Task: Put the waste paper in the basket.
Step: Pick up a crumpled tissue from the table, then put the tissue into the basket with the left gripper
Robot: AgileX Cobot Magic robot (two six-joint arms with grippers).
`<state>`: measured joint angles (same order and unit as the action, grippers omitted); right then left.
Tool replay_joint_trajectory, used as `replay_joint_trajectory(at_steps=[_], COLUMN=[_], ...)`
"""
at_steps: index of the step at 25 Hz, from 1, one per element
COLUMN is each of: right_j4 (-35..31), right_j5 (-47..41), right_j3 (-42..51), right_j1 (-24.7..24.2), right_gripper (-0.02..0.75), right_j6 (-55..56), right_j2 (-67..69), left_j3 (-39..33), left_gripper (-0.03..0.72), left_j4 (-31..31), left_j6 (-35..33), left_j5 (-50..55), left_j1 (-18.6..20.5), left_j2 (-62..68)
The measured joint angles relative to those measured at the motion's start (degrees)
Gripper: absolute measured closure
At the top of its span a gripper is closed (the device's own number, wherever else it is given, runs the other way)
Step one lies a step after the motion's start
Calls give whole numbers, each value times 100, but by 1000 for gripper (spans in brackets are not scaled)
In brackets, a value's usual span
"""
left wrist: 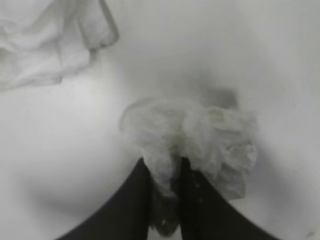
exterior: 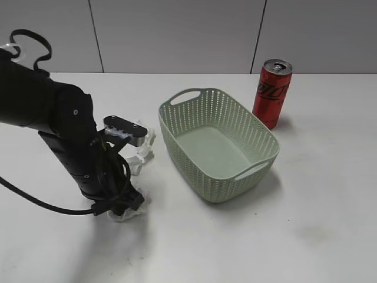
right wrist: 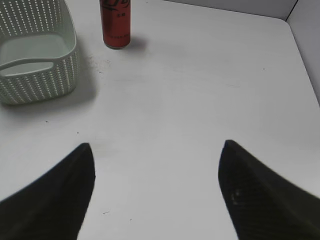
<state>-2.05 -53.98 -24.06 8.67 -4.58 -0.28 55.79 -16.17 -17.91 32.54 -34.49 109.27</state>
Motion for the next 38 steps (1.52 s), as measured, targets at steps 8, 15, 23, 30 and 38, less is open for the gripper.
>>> replay_joint_trajectory(at_steps=[8,15,23,30,38], right_j4=[0,0,0,0,0], right_j5=[0,0,0,0,0], right_j3=[0,0,0,0,0], right_j1=[0,0,0,0,0], right_gripper=[155,155,155,155,154], right_j6=[0,0,0,0,0], right_j2=[0,0,0,0,0], left_j3=[0,-11,437,1068,1138], left_gripper=[660,663,663,663,517], left_j4=[-49,8,-268,-431,-15], left_j6=[0,0,0,0,-3], left_j5=[415,823,291,-848,-2161], left_j1=[0,0,0,-324,-984], left_j2=[-67,-1033,-2022,-1479,-479])
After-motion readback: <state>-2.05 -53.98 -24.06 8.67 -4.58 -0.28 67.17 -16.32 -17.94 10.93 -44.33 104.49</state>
